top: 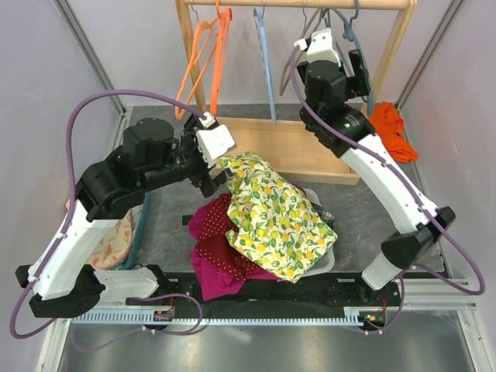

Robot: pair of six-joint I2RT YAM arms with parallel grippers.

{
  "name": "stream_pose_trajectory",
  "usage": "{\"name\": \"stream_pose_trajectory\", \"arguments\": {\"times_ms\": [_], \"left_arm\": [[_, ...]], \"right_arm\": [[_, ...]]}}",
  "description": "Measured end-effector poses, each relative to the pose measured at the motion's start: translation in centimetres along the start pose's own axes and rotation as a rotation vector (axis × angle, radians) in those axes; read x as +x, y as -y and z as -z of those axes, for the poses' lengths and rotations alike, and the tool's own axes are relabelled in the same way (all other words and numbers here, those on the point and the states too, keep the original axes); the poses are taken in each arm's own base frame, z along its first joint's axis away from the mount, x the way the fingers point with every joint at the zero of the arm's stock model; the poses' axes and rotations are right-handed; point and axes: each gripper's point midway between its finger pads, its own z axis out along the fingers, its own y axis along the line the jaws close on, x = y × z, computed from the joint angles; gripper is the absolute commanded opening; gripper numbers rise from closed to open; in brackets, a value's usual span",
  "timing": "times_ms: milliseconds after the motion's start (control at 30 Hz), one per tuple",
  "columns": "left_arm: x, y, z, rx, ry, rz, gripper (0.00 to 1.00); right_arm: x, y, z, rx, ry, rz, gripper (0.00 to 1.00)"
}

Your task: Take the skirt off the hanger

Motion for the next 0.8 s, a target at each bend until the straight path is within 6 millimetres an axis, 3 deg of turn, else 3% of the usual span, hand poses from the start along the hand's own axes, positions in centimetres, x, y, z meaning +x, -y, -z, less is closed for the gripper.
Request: {"name": "stream_pose_trajectory", "arguments": {"times_ms": [200,300,433,500,667,800], "left_arm": [[0.3,-1.4,1.0,-0.056,0.011,0.022,0.99],[1.2,-1.8,1.5,-0.081,0.006,0.043,0.99],[3.7,-1.8,1.5,-0.107,-0.027,0.078,0.99],[5.8,-1.6,1.0,-0.12,-0.064,0.1,0.99],[12.3,-0.6,-0.2,-0.131,-0.197,0.174,0.99],[14.7,-0.3,-0.4,-0.139,-0.251,0.214,0.99]], "right_arm": [[1.4,1.6,6.0,-0.301,0.034,-0.236,0.98],[4.2,3.8,10.4,-0.474,0.045,-0.372,0.98],[7.3,5.5,14.1,-0.599,0.038,-0.485,0.98],[9.3,4.7,15.0,-0.643,0.005,-0.5,0.98],[15.0,-0.5,16.1,-0.743,-0.155,-0.43,0.98],[17.0,-2.5,16.6,-0.79,-0.22,-0.398,0.98]]}}
